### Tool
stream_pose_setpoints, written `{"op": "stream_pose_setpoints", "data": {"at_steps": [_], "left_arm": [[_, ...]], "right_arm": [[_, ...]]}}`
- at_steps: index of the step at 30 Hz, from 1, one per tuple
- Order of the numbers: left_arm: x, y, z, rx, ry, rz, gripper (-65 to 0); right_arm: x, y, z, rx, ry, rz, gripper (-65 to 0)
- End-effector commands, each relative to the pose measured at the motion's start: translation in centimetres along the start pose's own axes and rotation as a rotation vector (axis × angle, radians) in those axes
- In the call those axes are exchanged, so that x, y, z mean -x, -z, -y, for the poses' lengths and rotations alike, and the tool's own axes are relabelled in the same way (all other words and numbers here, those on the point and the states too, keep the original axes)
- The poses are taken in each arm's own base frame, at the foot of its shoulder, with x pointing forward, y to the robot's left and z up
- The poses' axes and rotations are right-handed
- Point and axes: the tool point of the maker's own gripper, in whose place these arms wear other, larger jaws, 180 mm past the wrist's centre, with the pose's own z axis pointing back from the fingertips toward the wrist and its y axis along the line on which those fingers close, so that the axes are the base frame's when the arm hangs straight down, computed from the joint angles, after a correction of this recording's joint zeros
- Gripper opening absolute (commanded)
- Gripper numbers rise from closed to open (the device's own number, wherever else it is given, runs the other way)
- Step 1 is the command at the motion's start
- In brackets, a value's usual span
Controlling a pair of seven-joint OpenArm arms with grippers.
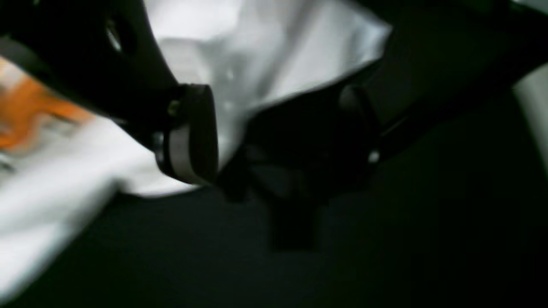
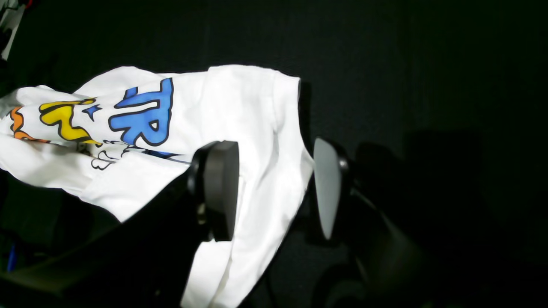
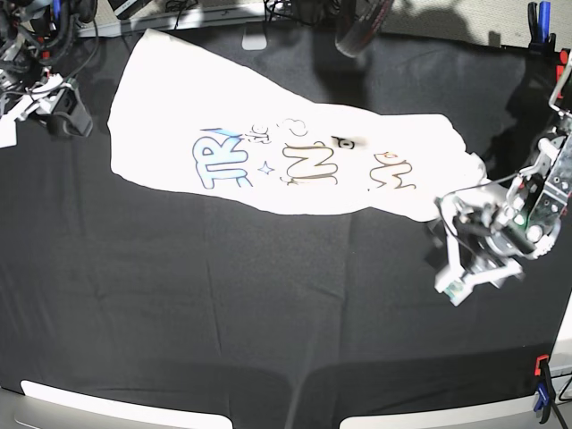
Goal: Layout the t-shirt on the table in an organized manner, then fold the t-shirt properly
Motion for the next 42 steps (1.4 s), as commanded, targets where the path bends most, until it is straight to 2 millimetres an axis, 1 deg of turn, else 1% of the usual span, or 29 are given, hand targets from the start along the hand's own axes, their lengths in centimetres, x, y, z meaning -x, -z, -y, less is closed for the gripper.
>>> {"op": "stream_pose_setpoints", "data": {"at_steps": [1,3,5,8,10,12,13,15,18,21,23,28,33,35,37,40,42], "left_arm": [[-0.8,-0.7,-1.3,-0.035,0.015,0.024,-26.8],[0.2,-0.4,-0.7,-0.023,0.011,0.002,-26.8],[2.0,-0.1,0.3,-0.001,0.002,-0.048,-26.8],[6.0,0.1,2.5,0.049,-0.009,-0.189,-26.8],[8.4,-0.3,4.1,0.082,0.005,-0.264,-26.8],[9.6,-0.9,5.3,0.097,0.044,-0.285,-26.8],[9.7,-1.4,5.7,0.092,0.068,-0.278,-26.8],[9.2,-2.2,5.8,0.054,0.114,-0.247,-26.8],[6.8,-3.4,5.6,-0.008,0.151,-0.156,-26.8],[4.4,-3.8,6.0,-0.008,0.167,-0.059,-26.8],[3.5,-3.8,6.1,-0.004,0.168,-0.012,-26.8],[2.8,-3.9,5.7,-0.014,0.172,0.003,-26.8],[0.8,-4.2,4.7,-0.038,0.177,0.057,-26.8],[0.4,-4.2,5.2,-0.020,0.164,0.069,-26.8],[0.3,-3.8,6.2,0.010,0.145,0.075,-26.8],[0.8,-2.7,7.5,0.042,0.107,0.057,-26.8],[1.2,-1.9,7.9,0.049,0.085,0.035,-26.8]], "right_arm": [[-1.3,-0.4,-0.2,-0.007,-0.028,0.037,-37.2],[-1.3,-0.4,-0.2,-0.007,-0.028,0.037,-37.2],[-1.3,-0.4,-0.2,-0.007,-0.028,0.037,-37.2],[-1.3,-0.4,-0.2,-0.007,-0.028,0.037,-37.2],[-1.3,-0.4,-0.2,-0.007,-0.028,0.037,-37.2],[-1.3,-0.4,-0.2,-0.007,-0.028,0.038,-37.2],[-1.3,-0.4,-0.2,-0.007,-0.028,0.037,-37.2],[-1.3,-0.4,-0.2,-0.007,-0.028,0.037,-37.2],[-1.3,-0.4,-0.2,-0.007,-0.028,0.038,-37.2],[-1.3,-0.4,-0.2,-0.007,-0.028,0.037,-37.2],[-1.3,-0.4,-0.2,-0.007,-0.028,0.037,-37.2],[-1.3,-0.4,-0.2,-0.007,-0.027,0.037,-37.2],[-1.3,-0.4,-0.2,-0.007,-0.028,0.037,-37.2],[-1.3,-0.4,-0.2,-0.007,-0.027,0.037,-37.2],[-1.3,-0.4,-0.2,-0.007,-0.027,0.037,-37.2],[-1.2,-0.4,-0.2,-0.007,-0.027,0.036,-37.2],[-1.2,-0.4,-0.2,-0.007,-0.027,0.036,-37.2]]}}
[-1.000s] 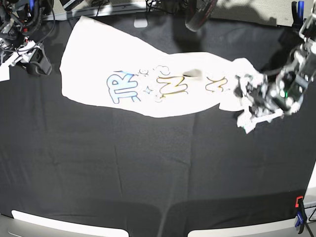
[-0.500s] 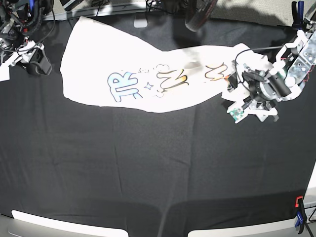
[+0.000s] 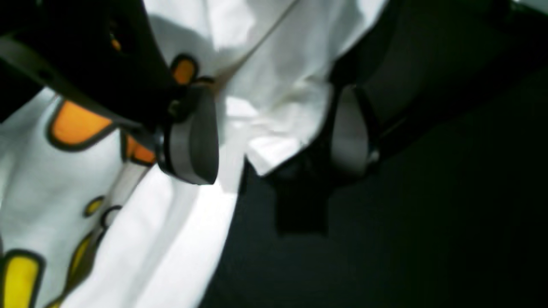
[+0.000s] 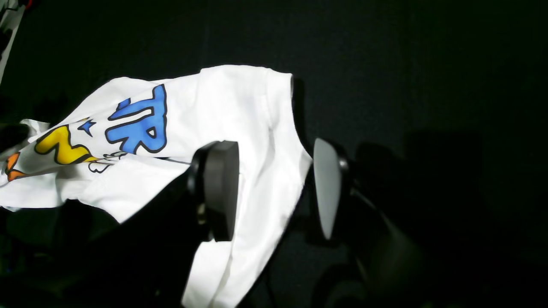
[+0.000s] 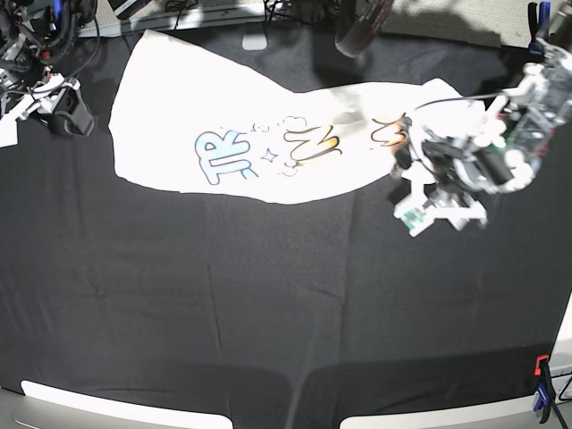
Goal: Layout the t-shirt on the table in an organized manner, then fold the t-shirt properly
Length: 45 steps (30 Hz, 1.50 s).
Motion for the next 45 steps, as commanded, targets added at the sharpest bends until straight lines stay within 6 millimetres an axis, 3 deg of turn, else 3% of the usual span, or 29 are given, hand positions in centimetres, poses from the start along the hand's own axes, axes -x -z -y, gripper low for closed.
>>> {"op": "stream_pose_setpoints", "data": {"at_steps": [1,8,13,18,23,25,28,32,36,42,45], "left_arm": [[-0.9,-0.2,-1.2,-0.032,0.000,0.023,-26.8],[2.3,1.3,-3.0,-0.102,0.002,-0.098,-26.8],[5.0,1.6,-2.4,-0.056,-0.053,-0.211,-26.8],[5.0,1.6,-0.2,0.059,-0.106,-0.219,-26.8],[4.7,1.6,0.6,0.105,-0.089,-0.201,-27.1],[4.5,1.7,0.2,0.080,-0.077,-0.193,-36.2],[4.2,1.9,-1.2,-0.005,-0.087,-0.181,-65.0],[3.7,2.0,-1.7,-0.032,-0.073,-0.155,-65.0],[3.6,2.0,-1.6,-0.031,-0.073,-0.153,-65.0],[3.6,2.0,-1.6,-0.031,-0.073,-0.153,-65.0],[3.6,2.0,-1.6,-0.031,-0.073,-0.154,-65.0]], "right_arm": [[-1.2,-0.4,-0.2,-0.007,-0.026,0.037,-37.2],[-1.3,-0.4,-0.2,-0.008,-0.026,0.037,-37.2],[-1.3,-0.4,-0.2,-0.008,-0.026,0.039,-37.2],[-1.7,-0.4,-0.2,-0.008,-0.026,0.059,-37.2],[-4.4,-0.3,-0.3,-0.013,-0.035,0.183,-37.2],[-5.8,0.2,-0.4,-0.012,-0.048,0.215,-37.2],[-8.4,1.4,-0.6,0.006,-0.060,0.294,-37.2],[-10.0,4.1,-0.3,0.068,-0.034,0.326,-37.2],[-8.3,7.6,-0.4,0.032,0.038,0.246,-37.2],[-2.0,12.3,-0.6,-0.036,0.147,0.038,-37.3],[-0.3,13.6,-1.6,-0.097,0.206,0.003,-37.3]]}}
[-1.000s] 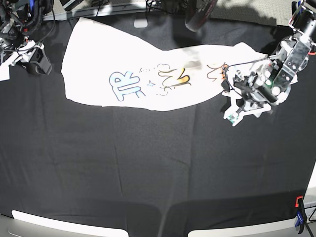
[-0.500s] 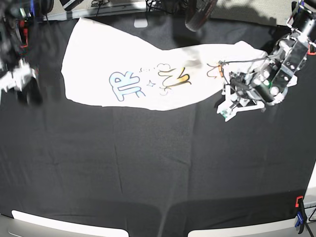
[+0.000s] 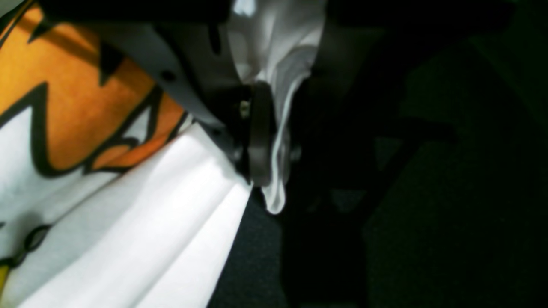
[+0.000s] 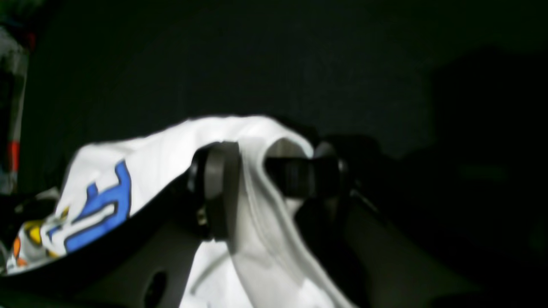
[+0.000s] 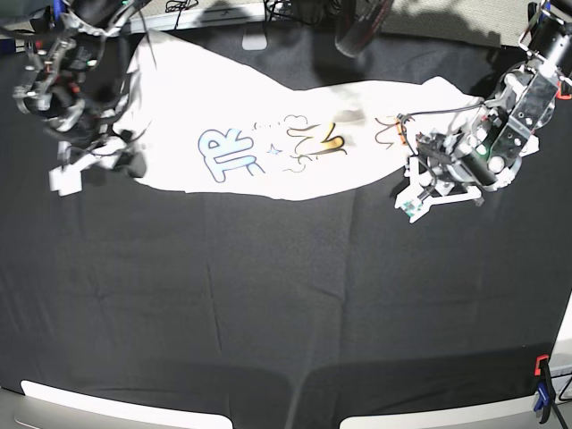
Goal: Layout the t-shirt on the table in an organized manner, then fold the t-shirt properly
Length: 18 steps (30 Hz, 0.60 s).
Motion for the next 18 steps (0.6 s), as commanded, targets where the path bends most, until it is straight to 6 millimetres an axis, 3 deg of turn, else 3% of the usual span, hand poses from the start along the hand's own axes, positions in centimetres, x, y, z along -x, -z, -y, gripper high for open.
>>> {"op": "stream_pose_setpoints", "data": {"at_steps": [1,3,5,6,11,18], "left_arm": [[-0.8,-0.6,-1.3,-0.036,0.002,0.023,-65.0],[-0.9,-0.6,-1.4,-0.041,0.006,0.026,-65.0],[-1.6,-0.8,-2.6,-0.099,0.047,0.054,-65.0],[-2.3,-1.0,-3.6,-0.152,0.082,0.075,-65.0],[-6.4,-3.3,-8.5,-0.343,0.170,0.152,-65.0],[-13.1,-8.1,-13.5,-0.486,0.152,0.295,-65.0]], "right_arm": [[-1.1,0.0,-0.4,-0.018,-0.021,0.023,-38.2],[-1.1,0.4,-1.1,-0.043,-0.022,0.023,-45.9],[-1.3,0.6,-1.4,-0.049,-0.032,0.021,-60.8],[-1.6,0.7,-1.5,-0.050,-0.036,0.025,-65.0],[-5.0,0.9,-1.9,-0.055,-0.074,0.087,-65.0],[-13.3,0.6,-3.8,-0.081,-0.169,0.203,-65.0]]}}
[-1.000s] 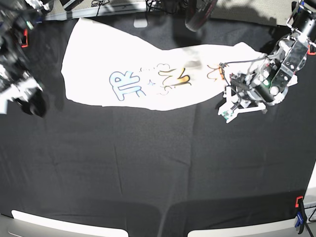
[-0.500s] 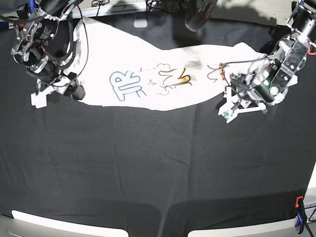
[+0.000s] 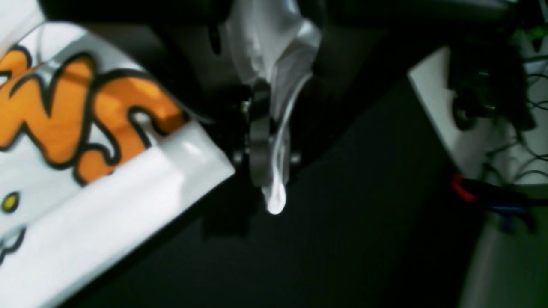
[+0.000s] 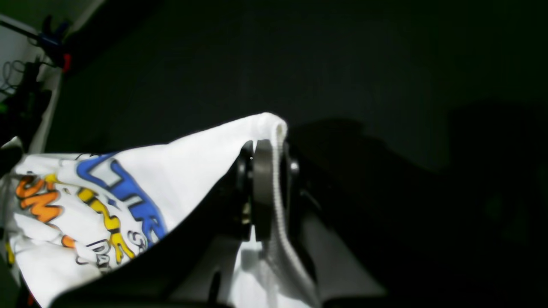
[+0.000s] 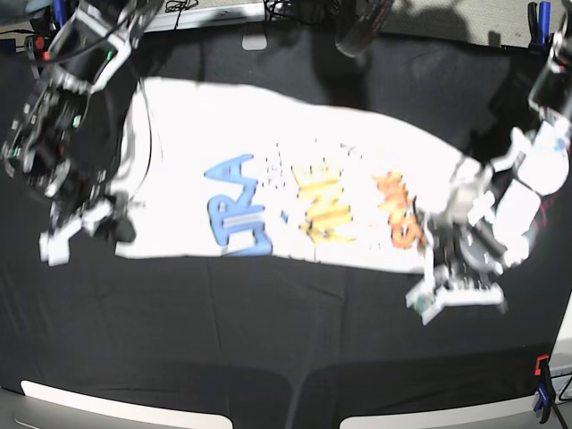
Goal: Layout the t-shirt on the table in an organized manner, then fold the t-shirt properly
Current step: 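Grasp the shirt ends with both grippers and lift it off the table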
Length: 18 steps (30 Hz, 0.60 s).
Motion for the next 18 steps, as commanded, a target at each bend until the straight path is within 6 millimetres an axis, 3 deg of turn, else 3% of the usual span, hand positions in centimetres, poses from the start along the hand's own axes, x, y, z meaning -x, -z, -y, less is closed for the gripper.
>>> {"op": "stream_pose_setpoints", "data": {"at_steps": [1,5,8,12,18], "left_arm": [[-2.0,-0.8,-3.5,-0.098,-0.014,0.047,-65.0],[-5.0,-2.0,-8.1,-0.222,-0.093,0.106,-65.0],[-5.3,-2.5,-9.6,-0.262,-0.128,0.085,-65.0],[-3.3,-1.9,-8.0,-0.229,-0.132,0.018,-65.0],[1.7,-0.6,-2.7,-0.129,-0.127,-0.089,-65.0]], "right_arm": [[-3.8,-0.4,-0.4,-0.011,-0.045,0.088,-65.0],[-9.0,0.0,-2.0,-0.035,-0.092,0.179,-65.0],[-10.3,0.5,-4.1,-0.111,-0.108,0.171,-65.0],[-7.7,1.5,-5.6,-0.164,-0.128,0.080,-65.0],[1.3,1.0,-3.5,-0.122,-0.074,-0.108,-65.0]]}}
